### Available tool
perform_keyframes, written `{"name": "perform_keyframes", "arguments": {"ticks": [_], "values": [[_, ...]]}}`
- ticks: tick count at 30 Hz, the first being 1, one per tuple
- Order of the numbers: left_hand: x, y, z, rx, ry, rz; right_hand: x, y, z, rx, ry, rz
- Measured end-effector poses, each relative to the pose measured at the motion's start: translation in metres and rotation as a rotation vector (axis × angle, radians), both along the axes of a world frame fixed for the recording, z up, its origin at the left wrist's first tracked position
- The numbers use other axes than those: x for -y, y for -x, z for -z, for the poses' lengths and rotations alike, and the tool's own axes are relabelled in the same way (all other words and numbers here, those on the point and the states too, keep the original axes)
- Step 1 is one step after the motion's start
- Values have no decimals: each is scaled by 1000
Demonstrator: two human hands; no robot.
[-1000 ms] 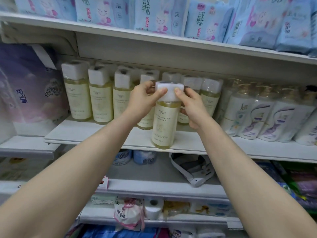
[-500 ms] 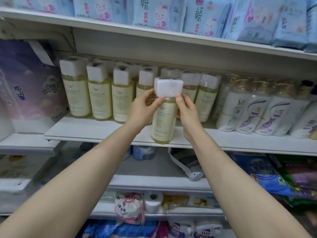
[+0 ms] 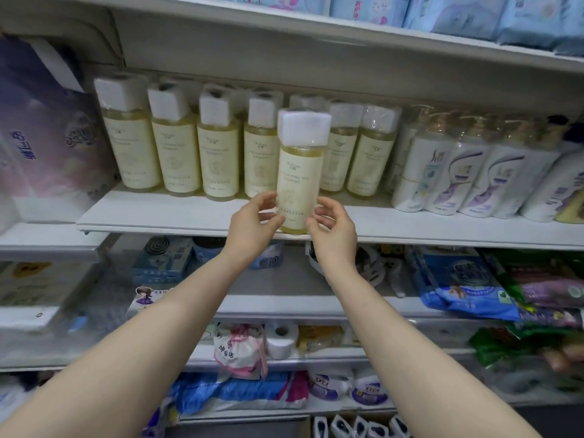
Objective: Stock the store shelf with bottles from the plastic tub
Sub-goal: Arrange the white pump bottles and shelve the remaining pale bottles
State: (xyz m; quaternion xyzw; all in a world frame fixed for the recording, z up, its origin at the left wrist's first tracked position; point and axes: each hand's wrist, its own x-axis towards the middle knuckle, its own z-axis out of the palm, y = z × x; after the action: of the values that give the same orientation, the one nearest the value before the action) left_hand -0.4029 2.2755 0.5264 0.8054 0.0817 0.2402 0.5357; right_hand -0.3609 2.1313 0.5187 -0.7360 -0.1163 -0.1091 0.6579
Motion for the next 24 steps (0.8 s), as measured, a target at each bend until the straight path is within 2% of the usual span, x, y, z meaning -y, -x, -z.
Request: {"name": "perform_keyframes", "arguments": {"ticks": [12, 18, 24], "values": [[-3, -13, -3, -45, -54, 49, -5, -20, 2, 26, 145, 29], [-2, -29, 0, -83, -15, 112, -9, -47, -1, 15, 183, 44], [-3, -47, -1, -116, -68, 134, -15, -73, -4, -11, 162, 30]]}}
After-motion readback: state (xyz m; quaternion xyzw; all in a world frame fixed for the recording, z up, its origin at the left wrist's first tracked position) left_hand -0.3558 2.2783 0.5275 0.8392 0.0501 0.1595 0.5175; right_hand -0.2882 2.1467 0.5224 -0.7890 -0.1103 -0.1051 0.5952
